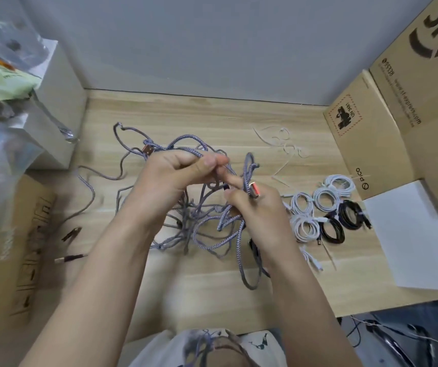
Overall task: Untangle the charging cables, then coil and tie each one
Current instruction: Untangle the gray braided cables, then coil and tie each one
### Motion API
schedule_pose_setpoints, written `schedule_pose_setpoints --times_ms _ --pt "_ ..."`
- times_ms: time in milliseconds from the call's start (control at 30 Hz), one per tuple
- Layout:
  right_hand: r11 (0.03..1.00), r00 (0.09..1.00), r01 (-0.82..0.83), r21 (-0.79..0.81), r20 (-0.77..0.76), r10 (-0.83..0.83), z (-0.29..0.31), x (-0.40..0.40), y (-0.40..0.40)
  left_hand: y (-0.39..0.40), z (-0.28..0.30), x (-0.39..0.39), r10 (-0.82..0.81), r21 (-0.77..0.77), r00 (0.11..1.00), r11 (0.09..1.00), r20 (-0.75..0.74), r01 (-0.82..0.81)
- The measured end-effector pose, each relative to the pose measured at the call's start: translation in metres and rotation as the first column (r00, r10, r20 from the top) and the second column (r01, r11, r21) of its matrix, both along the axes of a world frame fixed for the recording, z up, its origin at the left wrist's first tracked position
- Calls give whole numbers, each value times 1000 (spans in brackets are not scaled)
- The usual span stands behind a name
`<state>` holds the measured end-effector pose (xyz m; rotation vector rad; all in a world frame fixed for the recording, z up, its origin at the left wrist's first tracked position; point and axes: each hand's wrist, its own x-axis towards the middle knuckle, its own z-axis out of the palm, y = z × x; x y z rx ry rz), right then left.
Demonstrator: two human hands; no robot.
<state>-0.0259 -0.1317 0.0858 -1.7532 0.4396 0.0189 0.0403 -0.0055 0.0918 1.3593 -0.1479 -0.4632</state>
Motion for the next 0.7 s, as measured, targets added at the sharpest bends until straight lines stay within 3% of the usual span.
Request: schedule_pose_setpoints --times_ms 67,133,233,300,367,433,567,700 --pt "999 999 -7 -40 -45 5 -5 -1 2 0 1 1 26 -74 999 997 -44 -29" --pt "999 998 -44 -19 -50 43 -3 -2 2 4 -3 8 65 -210 979 972 -193 -106" --pt "991 991 -131 18 5 131 6 -3 1 14 -10 24 -64 -568 904 796 -422 -208" --pt "994 993 -99 48 65 96 12 -6 -4 21 -17 32 -88 -659 879 698 -468 -281" --pt "994 997 -12 105 79 4 15 -8 -13 25 -20 37 7 -623 861 687 -509 -374" --pt "987 995 19 161 89 -33 20 -11 -20 25 -18 35 69 -557 866 739 -496 -378" --pt "963 984 -30 266 178 -18 28 -16 -24 16 -16 25 -37 -461 889 865 -456 -200" --pt "926 953 -157 343 298 51 32 -20 -26 7 -20 21 -143 -264 863 964 -484 12"
